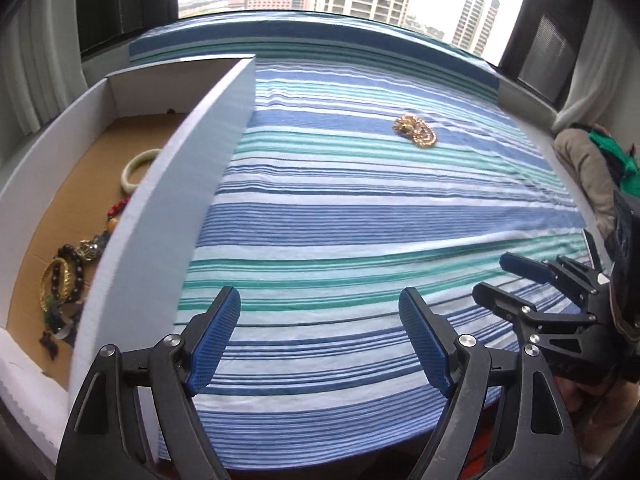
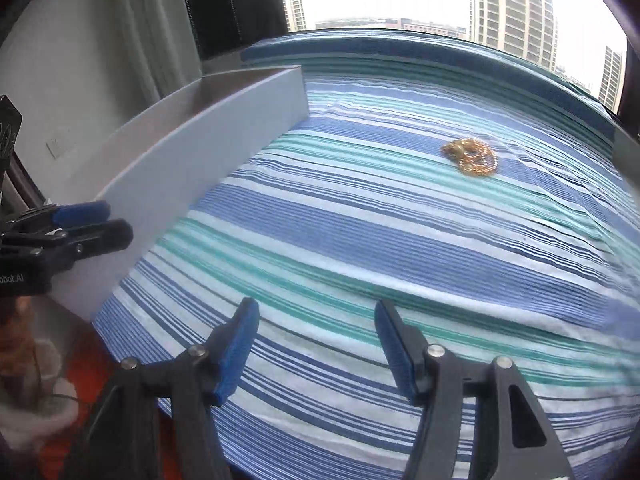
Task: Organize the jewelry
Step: 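Move both tools back over the remaining gold chains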
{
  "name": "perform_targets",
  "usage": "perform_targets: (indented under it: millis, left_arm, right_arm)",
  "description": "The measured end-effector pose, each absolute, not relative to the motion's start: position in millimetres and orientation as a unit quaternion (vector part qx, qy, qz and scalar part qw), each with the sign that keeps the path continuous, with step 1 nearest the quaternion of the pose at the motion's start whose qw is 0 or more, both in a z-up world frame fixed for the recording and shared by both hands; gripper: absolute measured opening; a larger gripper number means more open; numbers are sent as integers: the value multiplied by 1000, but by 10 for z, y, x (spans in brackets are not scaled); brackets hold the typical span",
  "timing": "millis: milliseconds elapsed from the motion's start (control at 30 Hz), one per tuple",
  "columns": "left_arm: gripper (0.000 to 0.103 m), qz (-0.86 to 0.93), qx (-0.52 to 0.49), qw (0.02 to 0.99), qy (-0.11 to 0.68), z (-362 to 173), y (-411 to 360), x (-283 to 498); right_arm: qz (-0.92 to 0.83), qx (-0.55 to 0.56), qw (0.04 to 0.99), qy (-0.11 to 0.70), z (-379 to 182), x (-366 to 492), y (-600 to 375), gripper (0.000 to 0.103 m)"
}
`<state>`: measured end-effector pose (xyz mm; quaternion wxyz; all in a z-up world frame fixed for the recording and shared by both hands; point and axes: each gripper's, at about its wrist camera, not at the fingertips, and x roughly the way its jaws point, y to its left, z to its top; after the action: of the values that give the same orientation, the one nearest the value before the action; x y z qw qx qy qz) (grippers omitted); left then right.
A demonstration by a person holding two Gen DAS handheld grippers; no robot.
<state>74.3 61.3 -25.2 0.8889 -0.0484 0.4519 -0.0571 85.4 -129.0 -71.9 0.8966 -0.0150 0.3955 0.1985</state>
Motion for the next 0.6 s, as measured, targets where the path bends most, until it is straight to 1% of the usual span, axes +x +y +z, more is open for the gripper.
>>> perform_targets:
  millis: [267,400,600]
  left_arm:
    - [83,-93,-34,877,471,-567,33,859]
    - [83,-96,-24,868,487,-703,-61,925]
    - [83,-65,-13,874,481,-866,11,1114]
  right_arm:
    - [129,29,907,400,-973,699,-1949,61]
    - [125,39,906,403,-1070,643,-2042,61]
    - [133,43,901,411,-1153,678,-2018,61]
